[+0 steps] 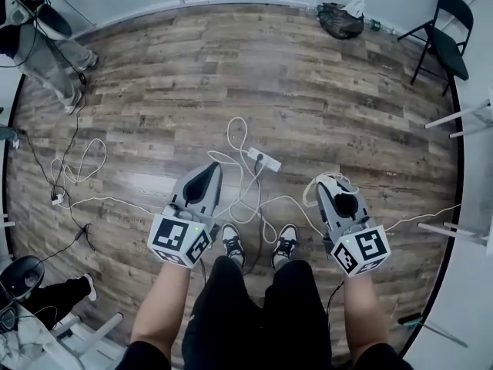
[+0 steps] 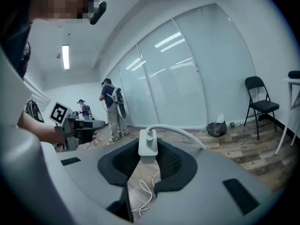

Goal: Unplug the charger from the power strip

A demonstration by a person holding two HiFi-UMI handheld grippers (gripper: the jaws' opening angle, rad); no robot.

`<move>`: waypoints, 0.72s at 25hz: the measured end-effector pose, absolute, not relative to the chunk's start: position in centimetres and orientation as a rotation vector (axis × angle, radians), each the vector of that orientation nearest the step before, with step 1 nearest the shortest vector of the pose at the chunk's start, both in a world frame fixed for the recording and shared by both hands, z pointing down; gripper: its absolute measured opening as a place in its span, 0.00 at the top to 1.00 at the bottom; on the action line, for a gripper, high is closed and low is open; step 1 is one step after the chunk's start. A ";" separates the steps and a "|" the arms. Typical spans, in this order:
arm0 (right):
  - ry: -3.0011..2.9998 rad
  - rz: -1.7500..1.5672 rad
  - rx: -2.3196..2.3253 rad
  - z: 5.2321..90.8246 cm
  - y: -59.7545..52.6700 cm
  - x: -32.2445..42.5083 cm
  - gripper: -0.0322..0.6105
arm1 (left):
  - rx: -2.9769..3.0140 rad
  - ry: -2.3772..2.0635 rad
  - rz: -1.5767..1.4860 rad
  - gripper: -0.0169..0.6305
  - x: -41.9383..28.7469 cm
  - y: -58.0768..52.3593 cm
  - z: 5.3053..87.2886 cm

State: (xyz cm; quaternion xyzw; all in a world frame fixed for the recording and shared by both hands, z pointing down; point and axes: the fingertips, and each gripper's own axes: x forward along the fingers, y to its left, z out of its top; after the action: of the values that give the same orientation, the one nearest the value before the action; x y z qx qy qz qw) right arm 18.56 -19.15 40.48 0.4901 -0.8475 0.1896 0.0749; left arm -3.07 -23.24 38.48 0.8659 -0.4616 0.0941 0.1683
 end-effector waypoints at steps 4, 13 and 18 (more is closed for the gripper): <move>-2.575 0.476 1.540 31.2 -16.8 19.8 0.79 | 2.493 -1.342 0.216 0.94 -3.3 -20.5 29.7; -2.644 0.314 1.581 14.3 -13.0 19.7 0.79 | 2.626 -1.379 0.225 0.94 -2.8 -14.2 13.1; -2.678 0.170 1.573 7.2 -11.1 17.5 0.79 | 2.650 -1.345 0.119 0.94 -3.2 -12.4 7.4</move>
State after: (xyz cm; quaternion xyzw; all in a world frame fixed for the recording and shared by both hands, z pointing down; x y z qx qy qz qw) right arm 17.48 -11.06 7.19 0.5057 -0.8608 0.0548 0.0156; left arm -3.23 -12.41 7.39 0.8880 -0.4505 0.0400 0.0835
